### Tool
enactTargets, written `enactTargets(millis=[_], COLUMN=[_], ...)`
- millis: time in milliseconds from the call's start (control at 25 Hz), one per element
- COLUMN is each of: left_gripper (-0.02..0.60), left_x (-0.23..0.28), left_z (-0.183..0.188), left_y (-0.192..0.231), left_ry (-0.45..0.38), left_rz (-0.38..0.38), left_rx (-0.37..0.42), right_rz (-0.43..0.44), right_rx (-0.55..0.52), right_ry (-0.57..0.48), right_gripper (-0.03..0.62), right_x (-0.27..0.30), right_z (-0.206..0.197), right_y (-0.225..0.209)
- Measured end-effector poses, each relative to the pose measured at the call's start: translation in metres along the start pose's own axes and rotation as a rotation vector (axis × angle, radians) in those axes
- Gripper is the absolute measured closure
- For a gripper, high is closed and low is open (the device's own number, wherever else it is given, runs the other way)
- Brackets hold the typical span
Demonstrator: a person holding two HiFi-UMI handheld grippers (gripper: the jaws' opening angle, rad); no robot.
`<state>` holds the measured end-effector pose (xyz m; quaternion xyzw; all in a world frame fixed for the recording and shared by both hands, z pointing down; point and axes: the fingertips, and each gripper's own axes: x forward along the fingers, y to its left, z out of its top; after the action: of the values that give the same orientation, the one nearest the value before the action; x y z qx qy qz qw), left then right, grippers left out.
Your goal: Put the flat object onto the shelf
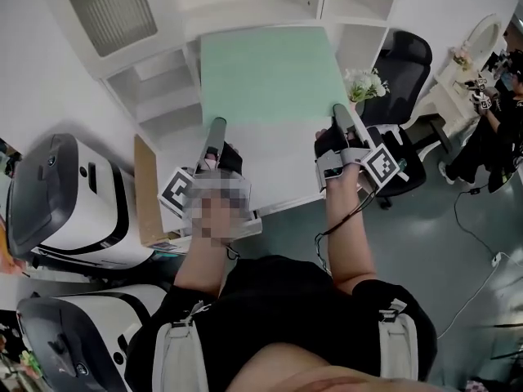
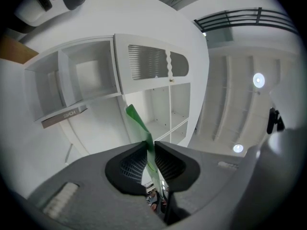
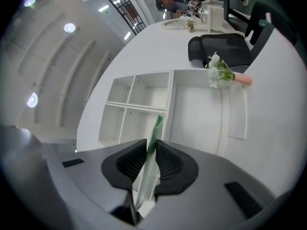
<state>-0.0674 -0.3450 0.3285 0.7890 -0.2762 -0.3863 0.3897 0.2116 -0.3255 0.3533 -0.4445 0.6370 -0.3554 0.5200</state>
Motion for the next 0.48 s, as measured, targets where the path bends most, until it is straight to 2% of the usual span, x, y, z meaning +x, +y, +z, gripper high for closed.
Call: enactTargets(millis=[480], left_gripper=[0.531], left_x=[0.012], left_z=[0.009], left_y=[-0.001], left_ry=[-0.061], left_rz=[0.012], left_rx=[0.049], right_rz=[0.054], right_rx=[0.025], right_ry=[0.084], right_gripper=[0.536], right_x=[0.037], right_z=[0.000], right_y=[-0.002])
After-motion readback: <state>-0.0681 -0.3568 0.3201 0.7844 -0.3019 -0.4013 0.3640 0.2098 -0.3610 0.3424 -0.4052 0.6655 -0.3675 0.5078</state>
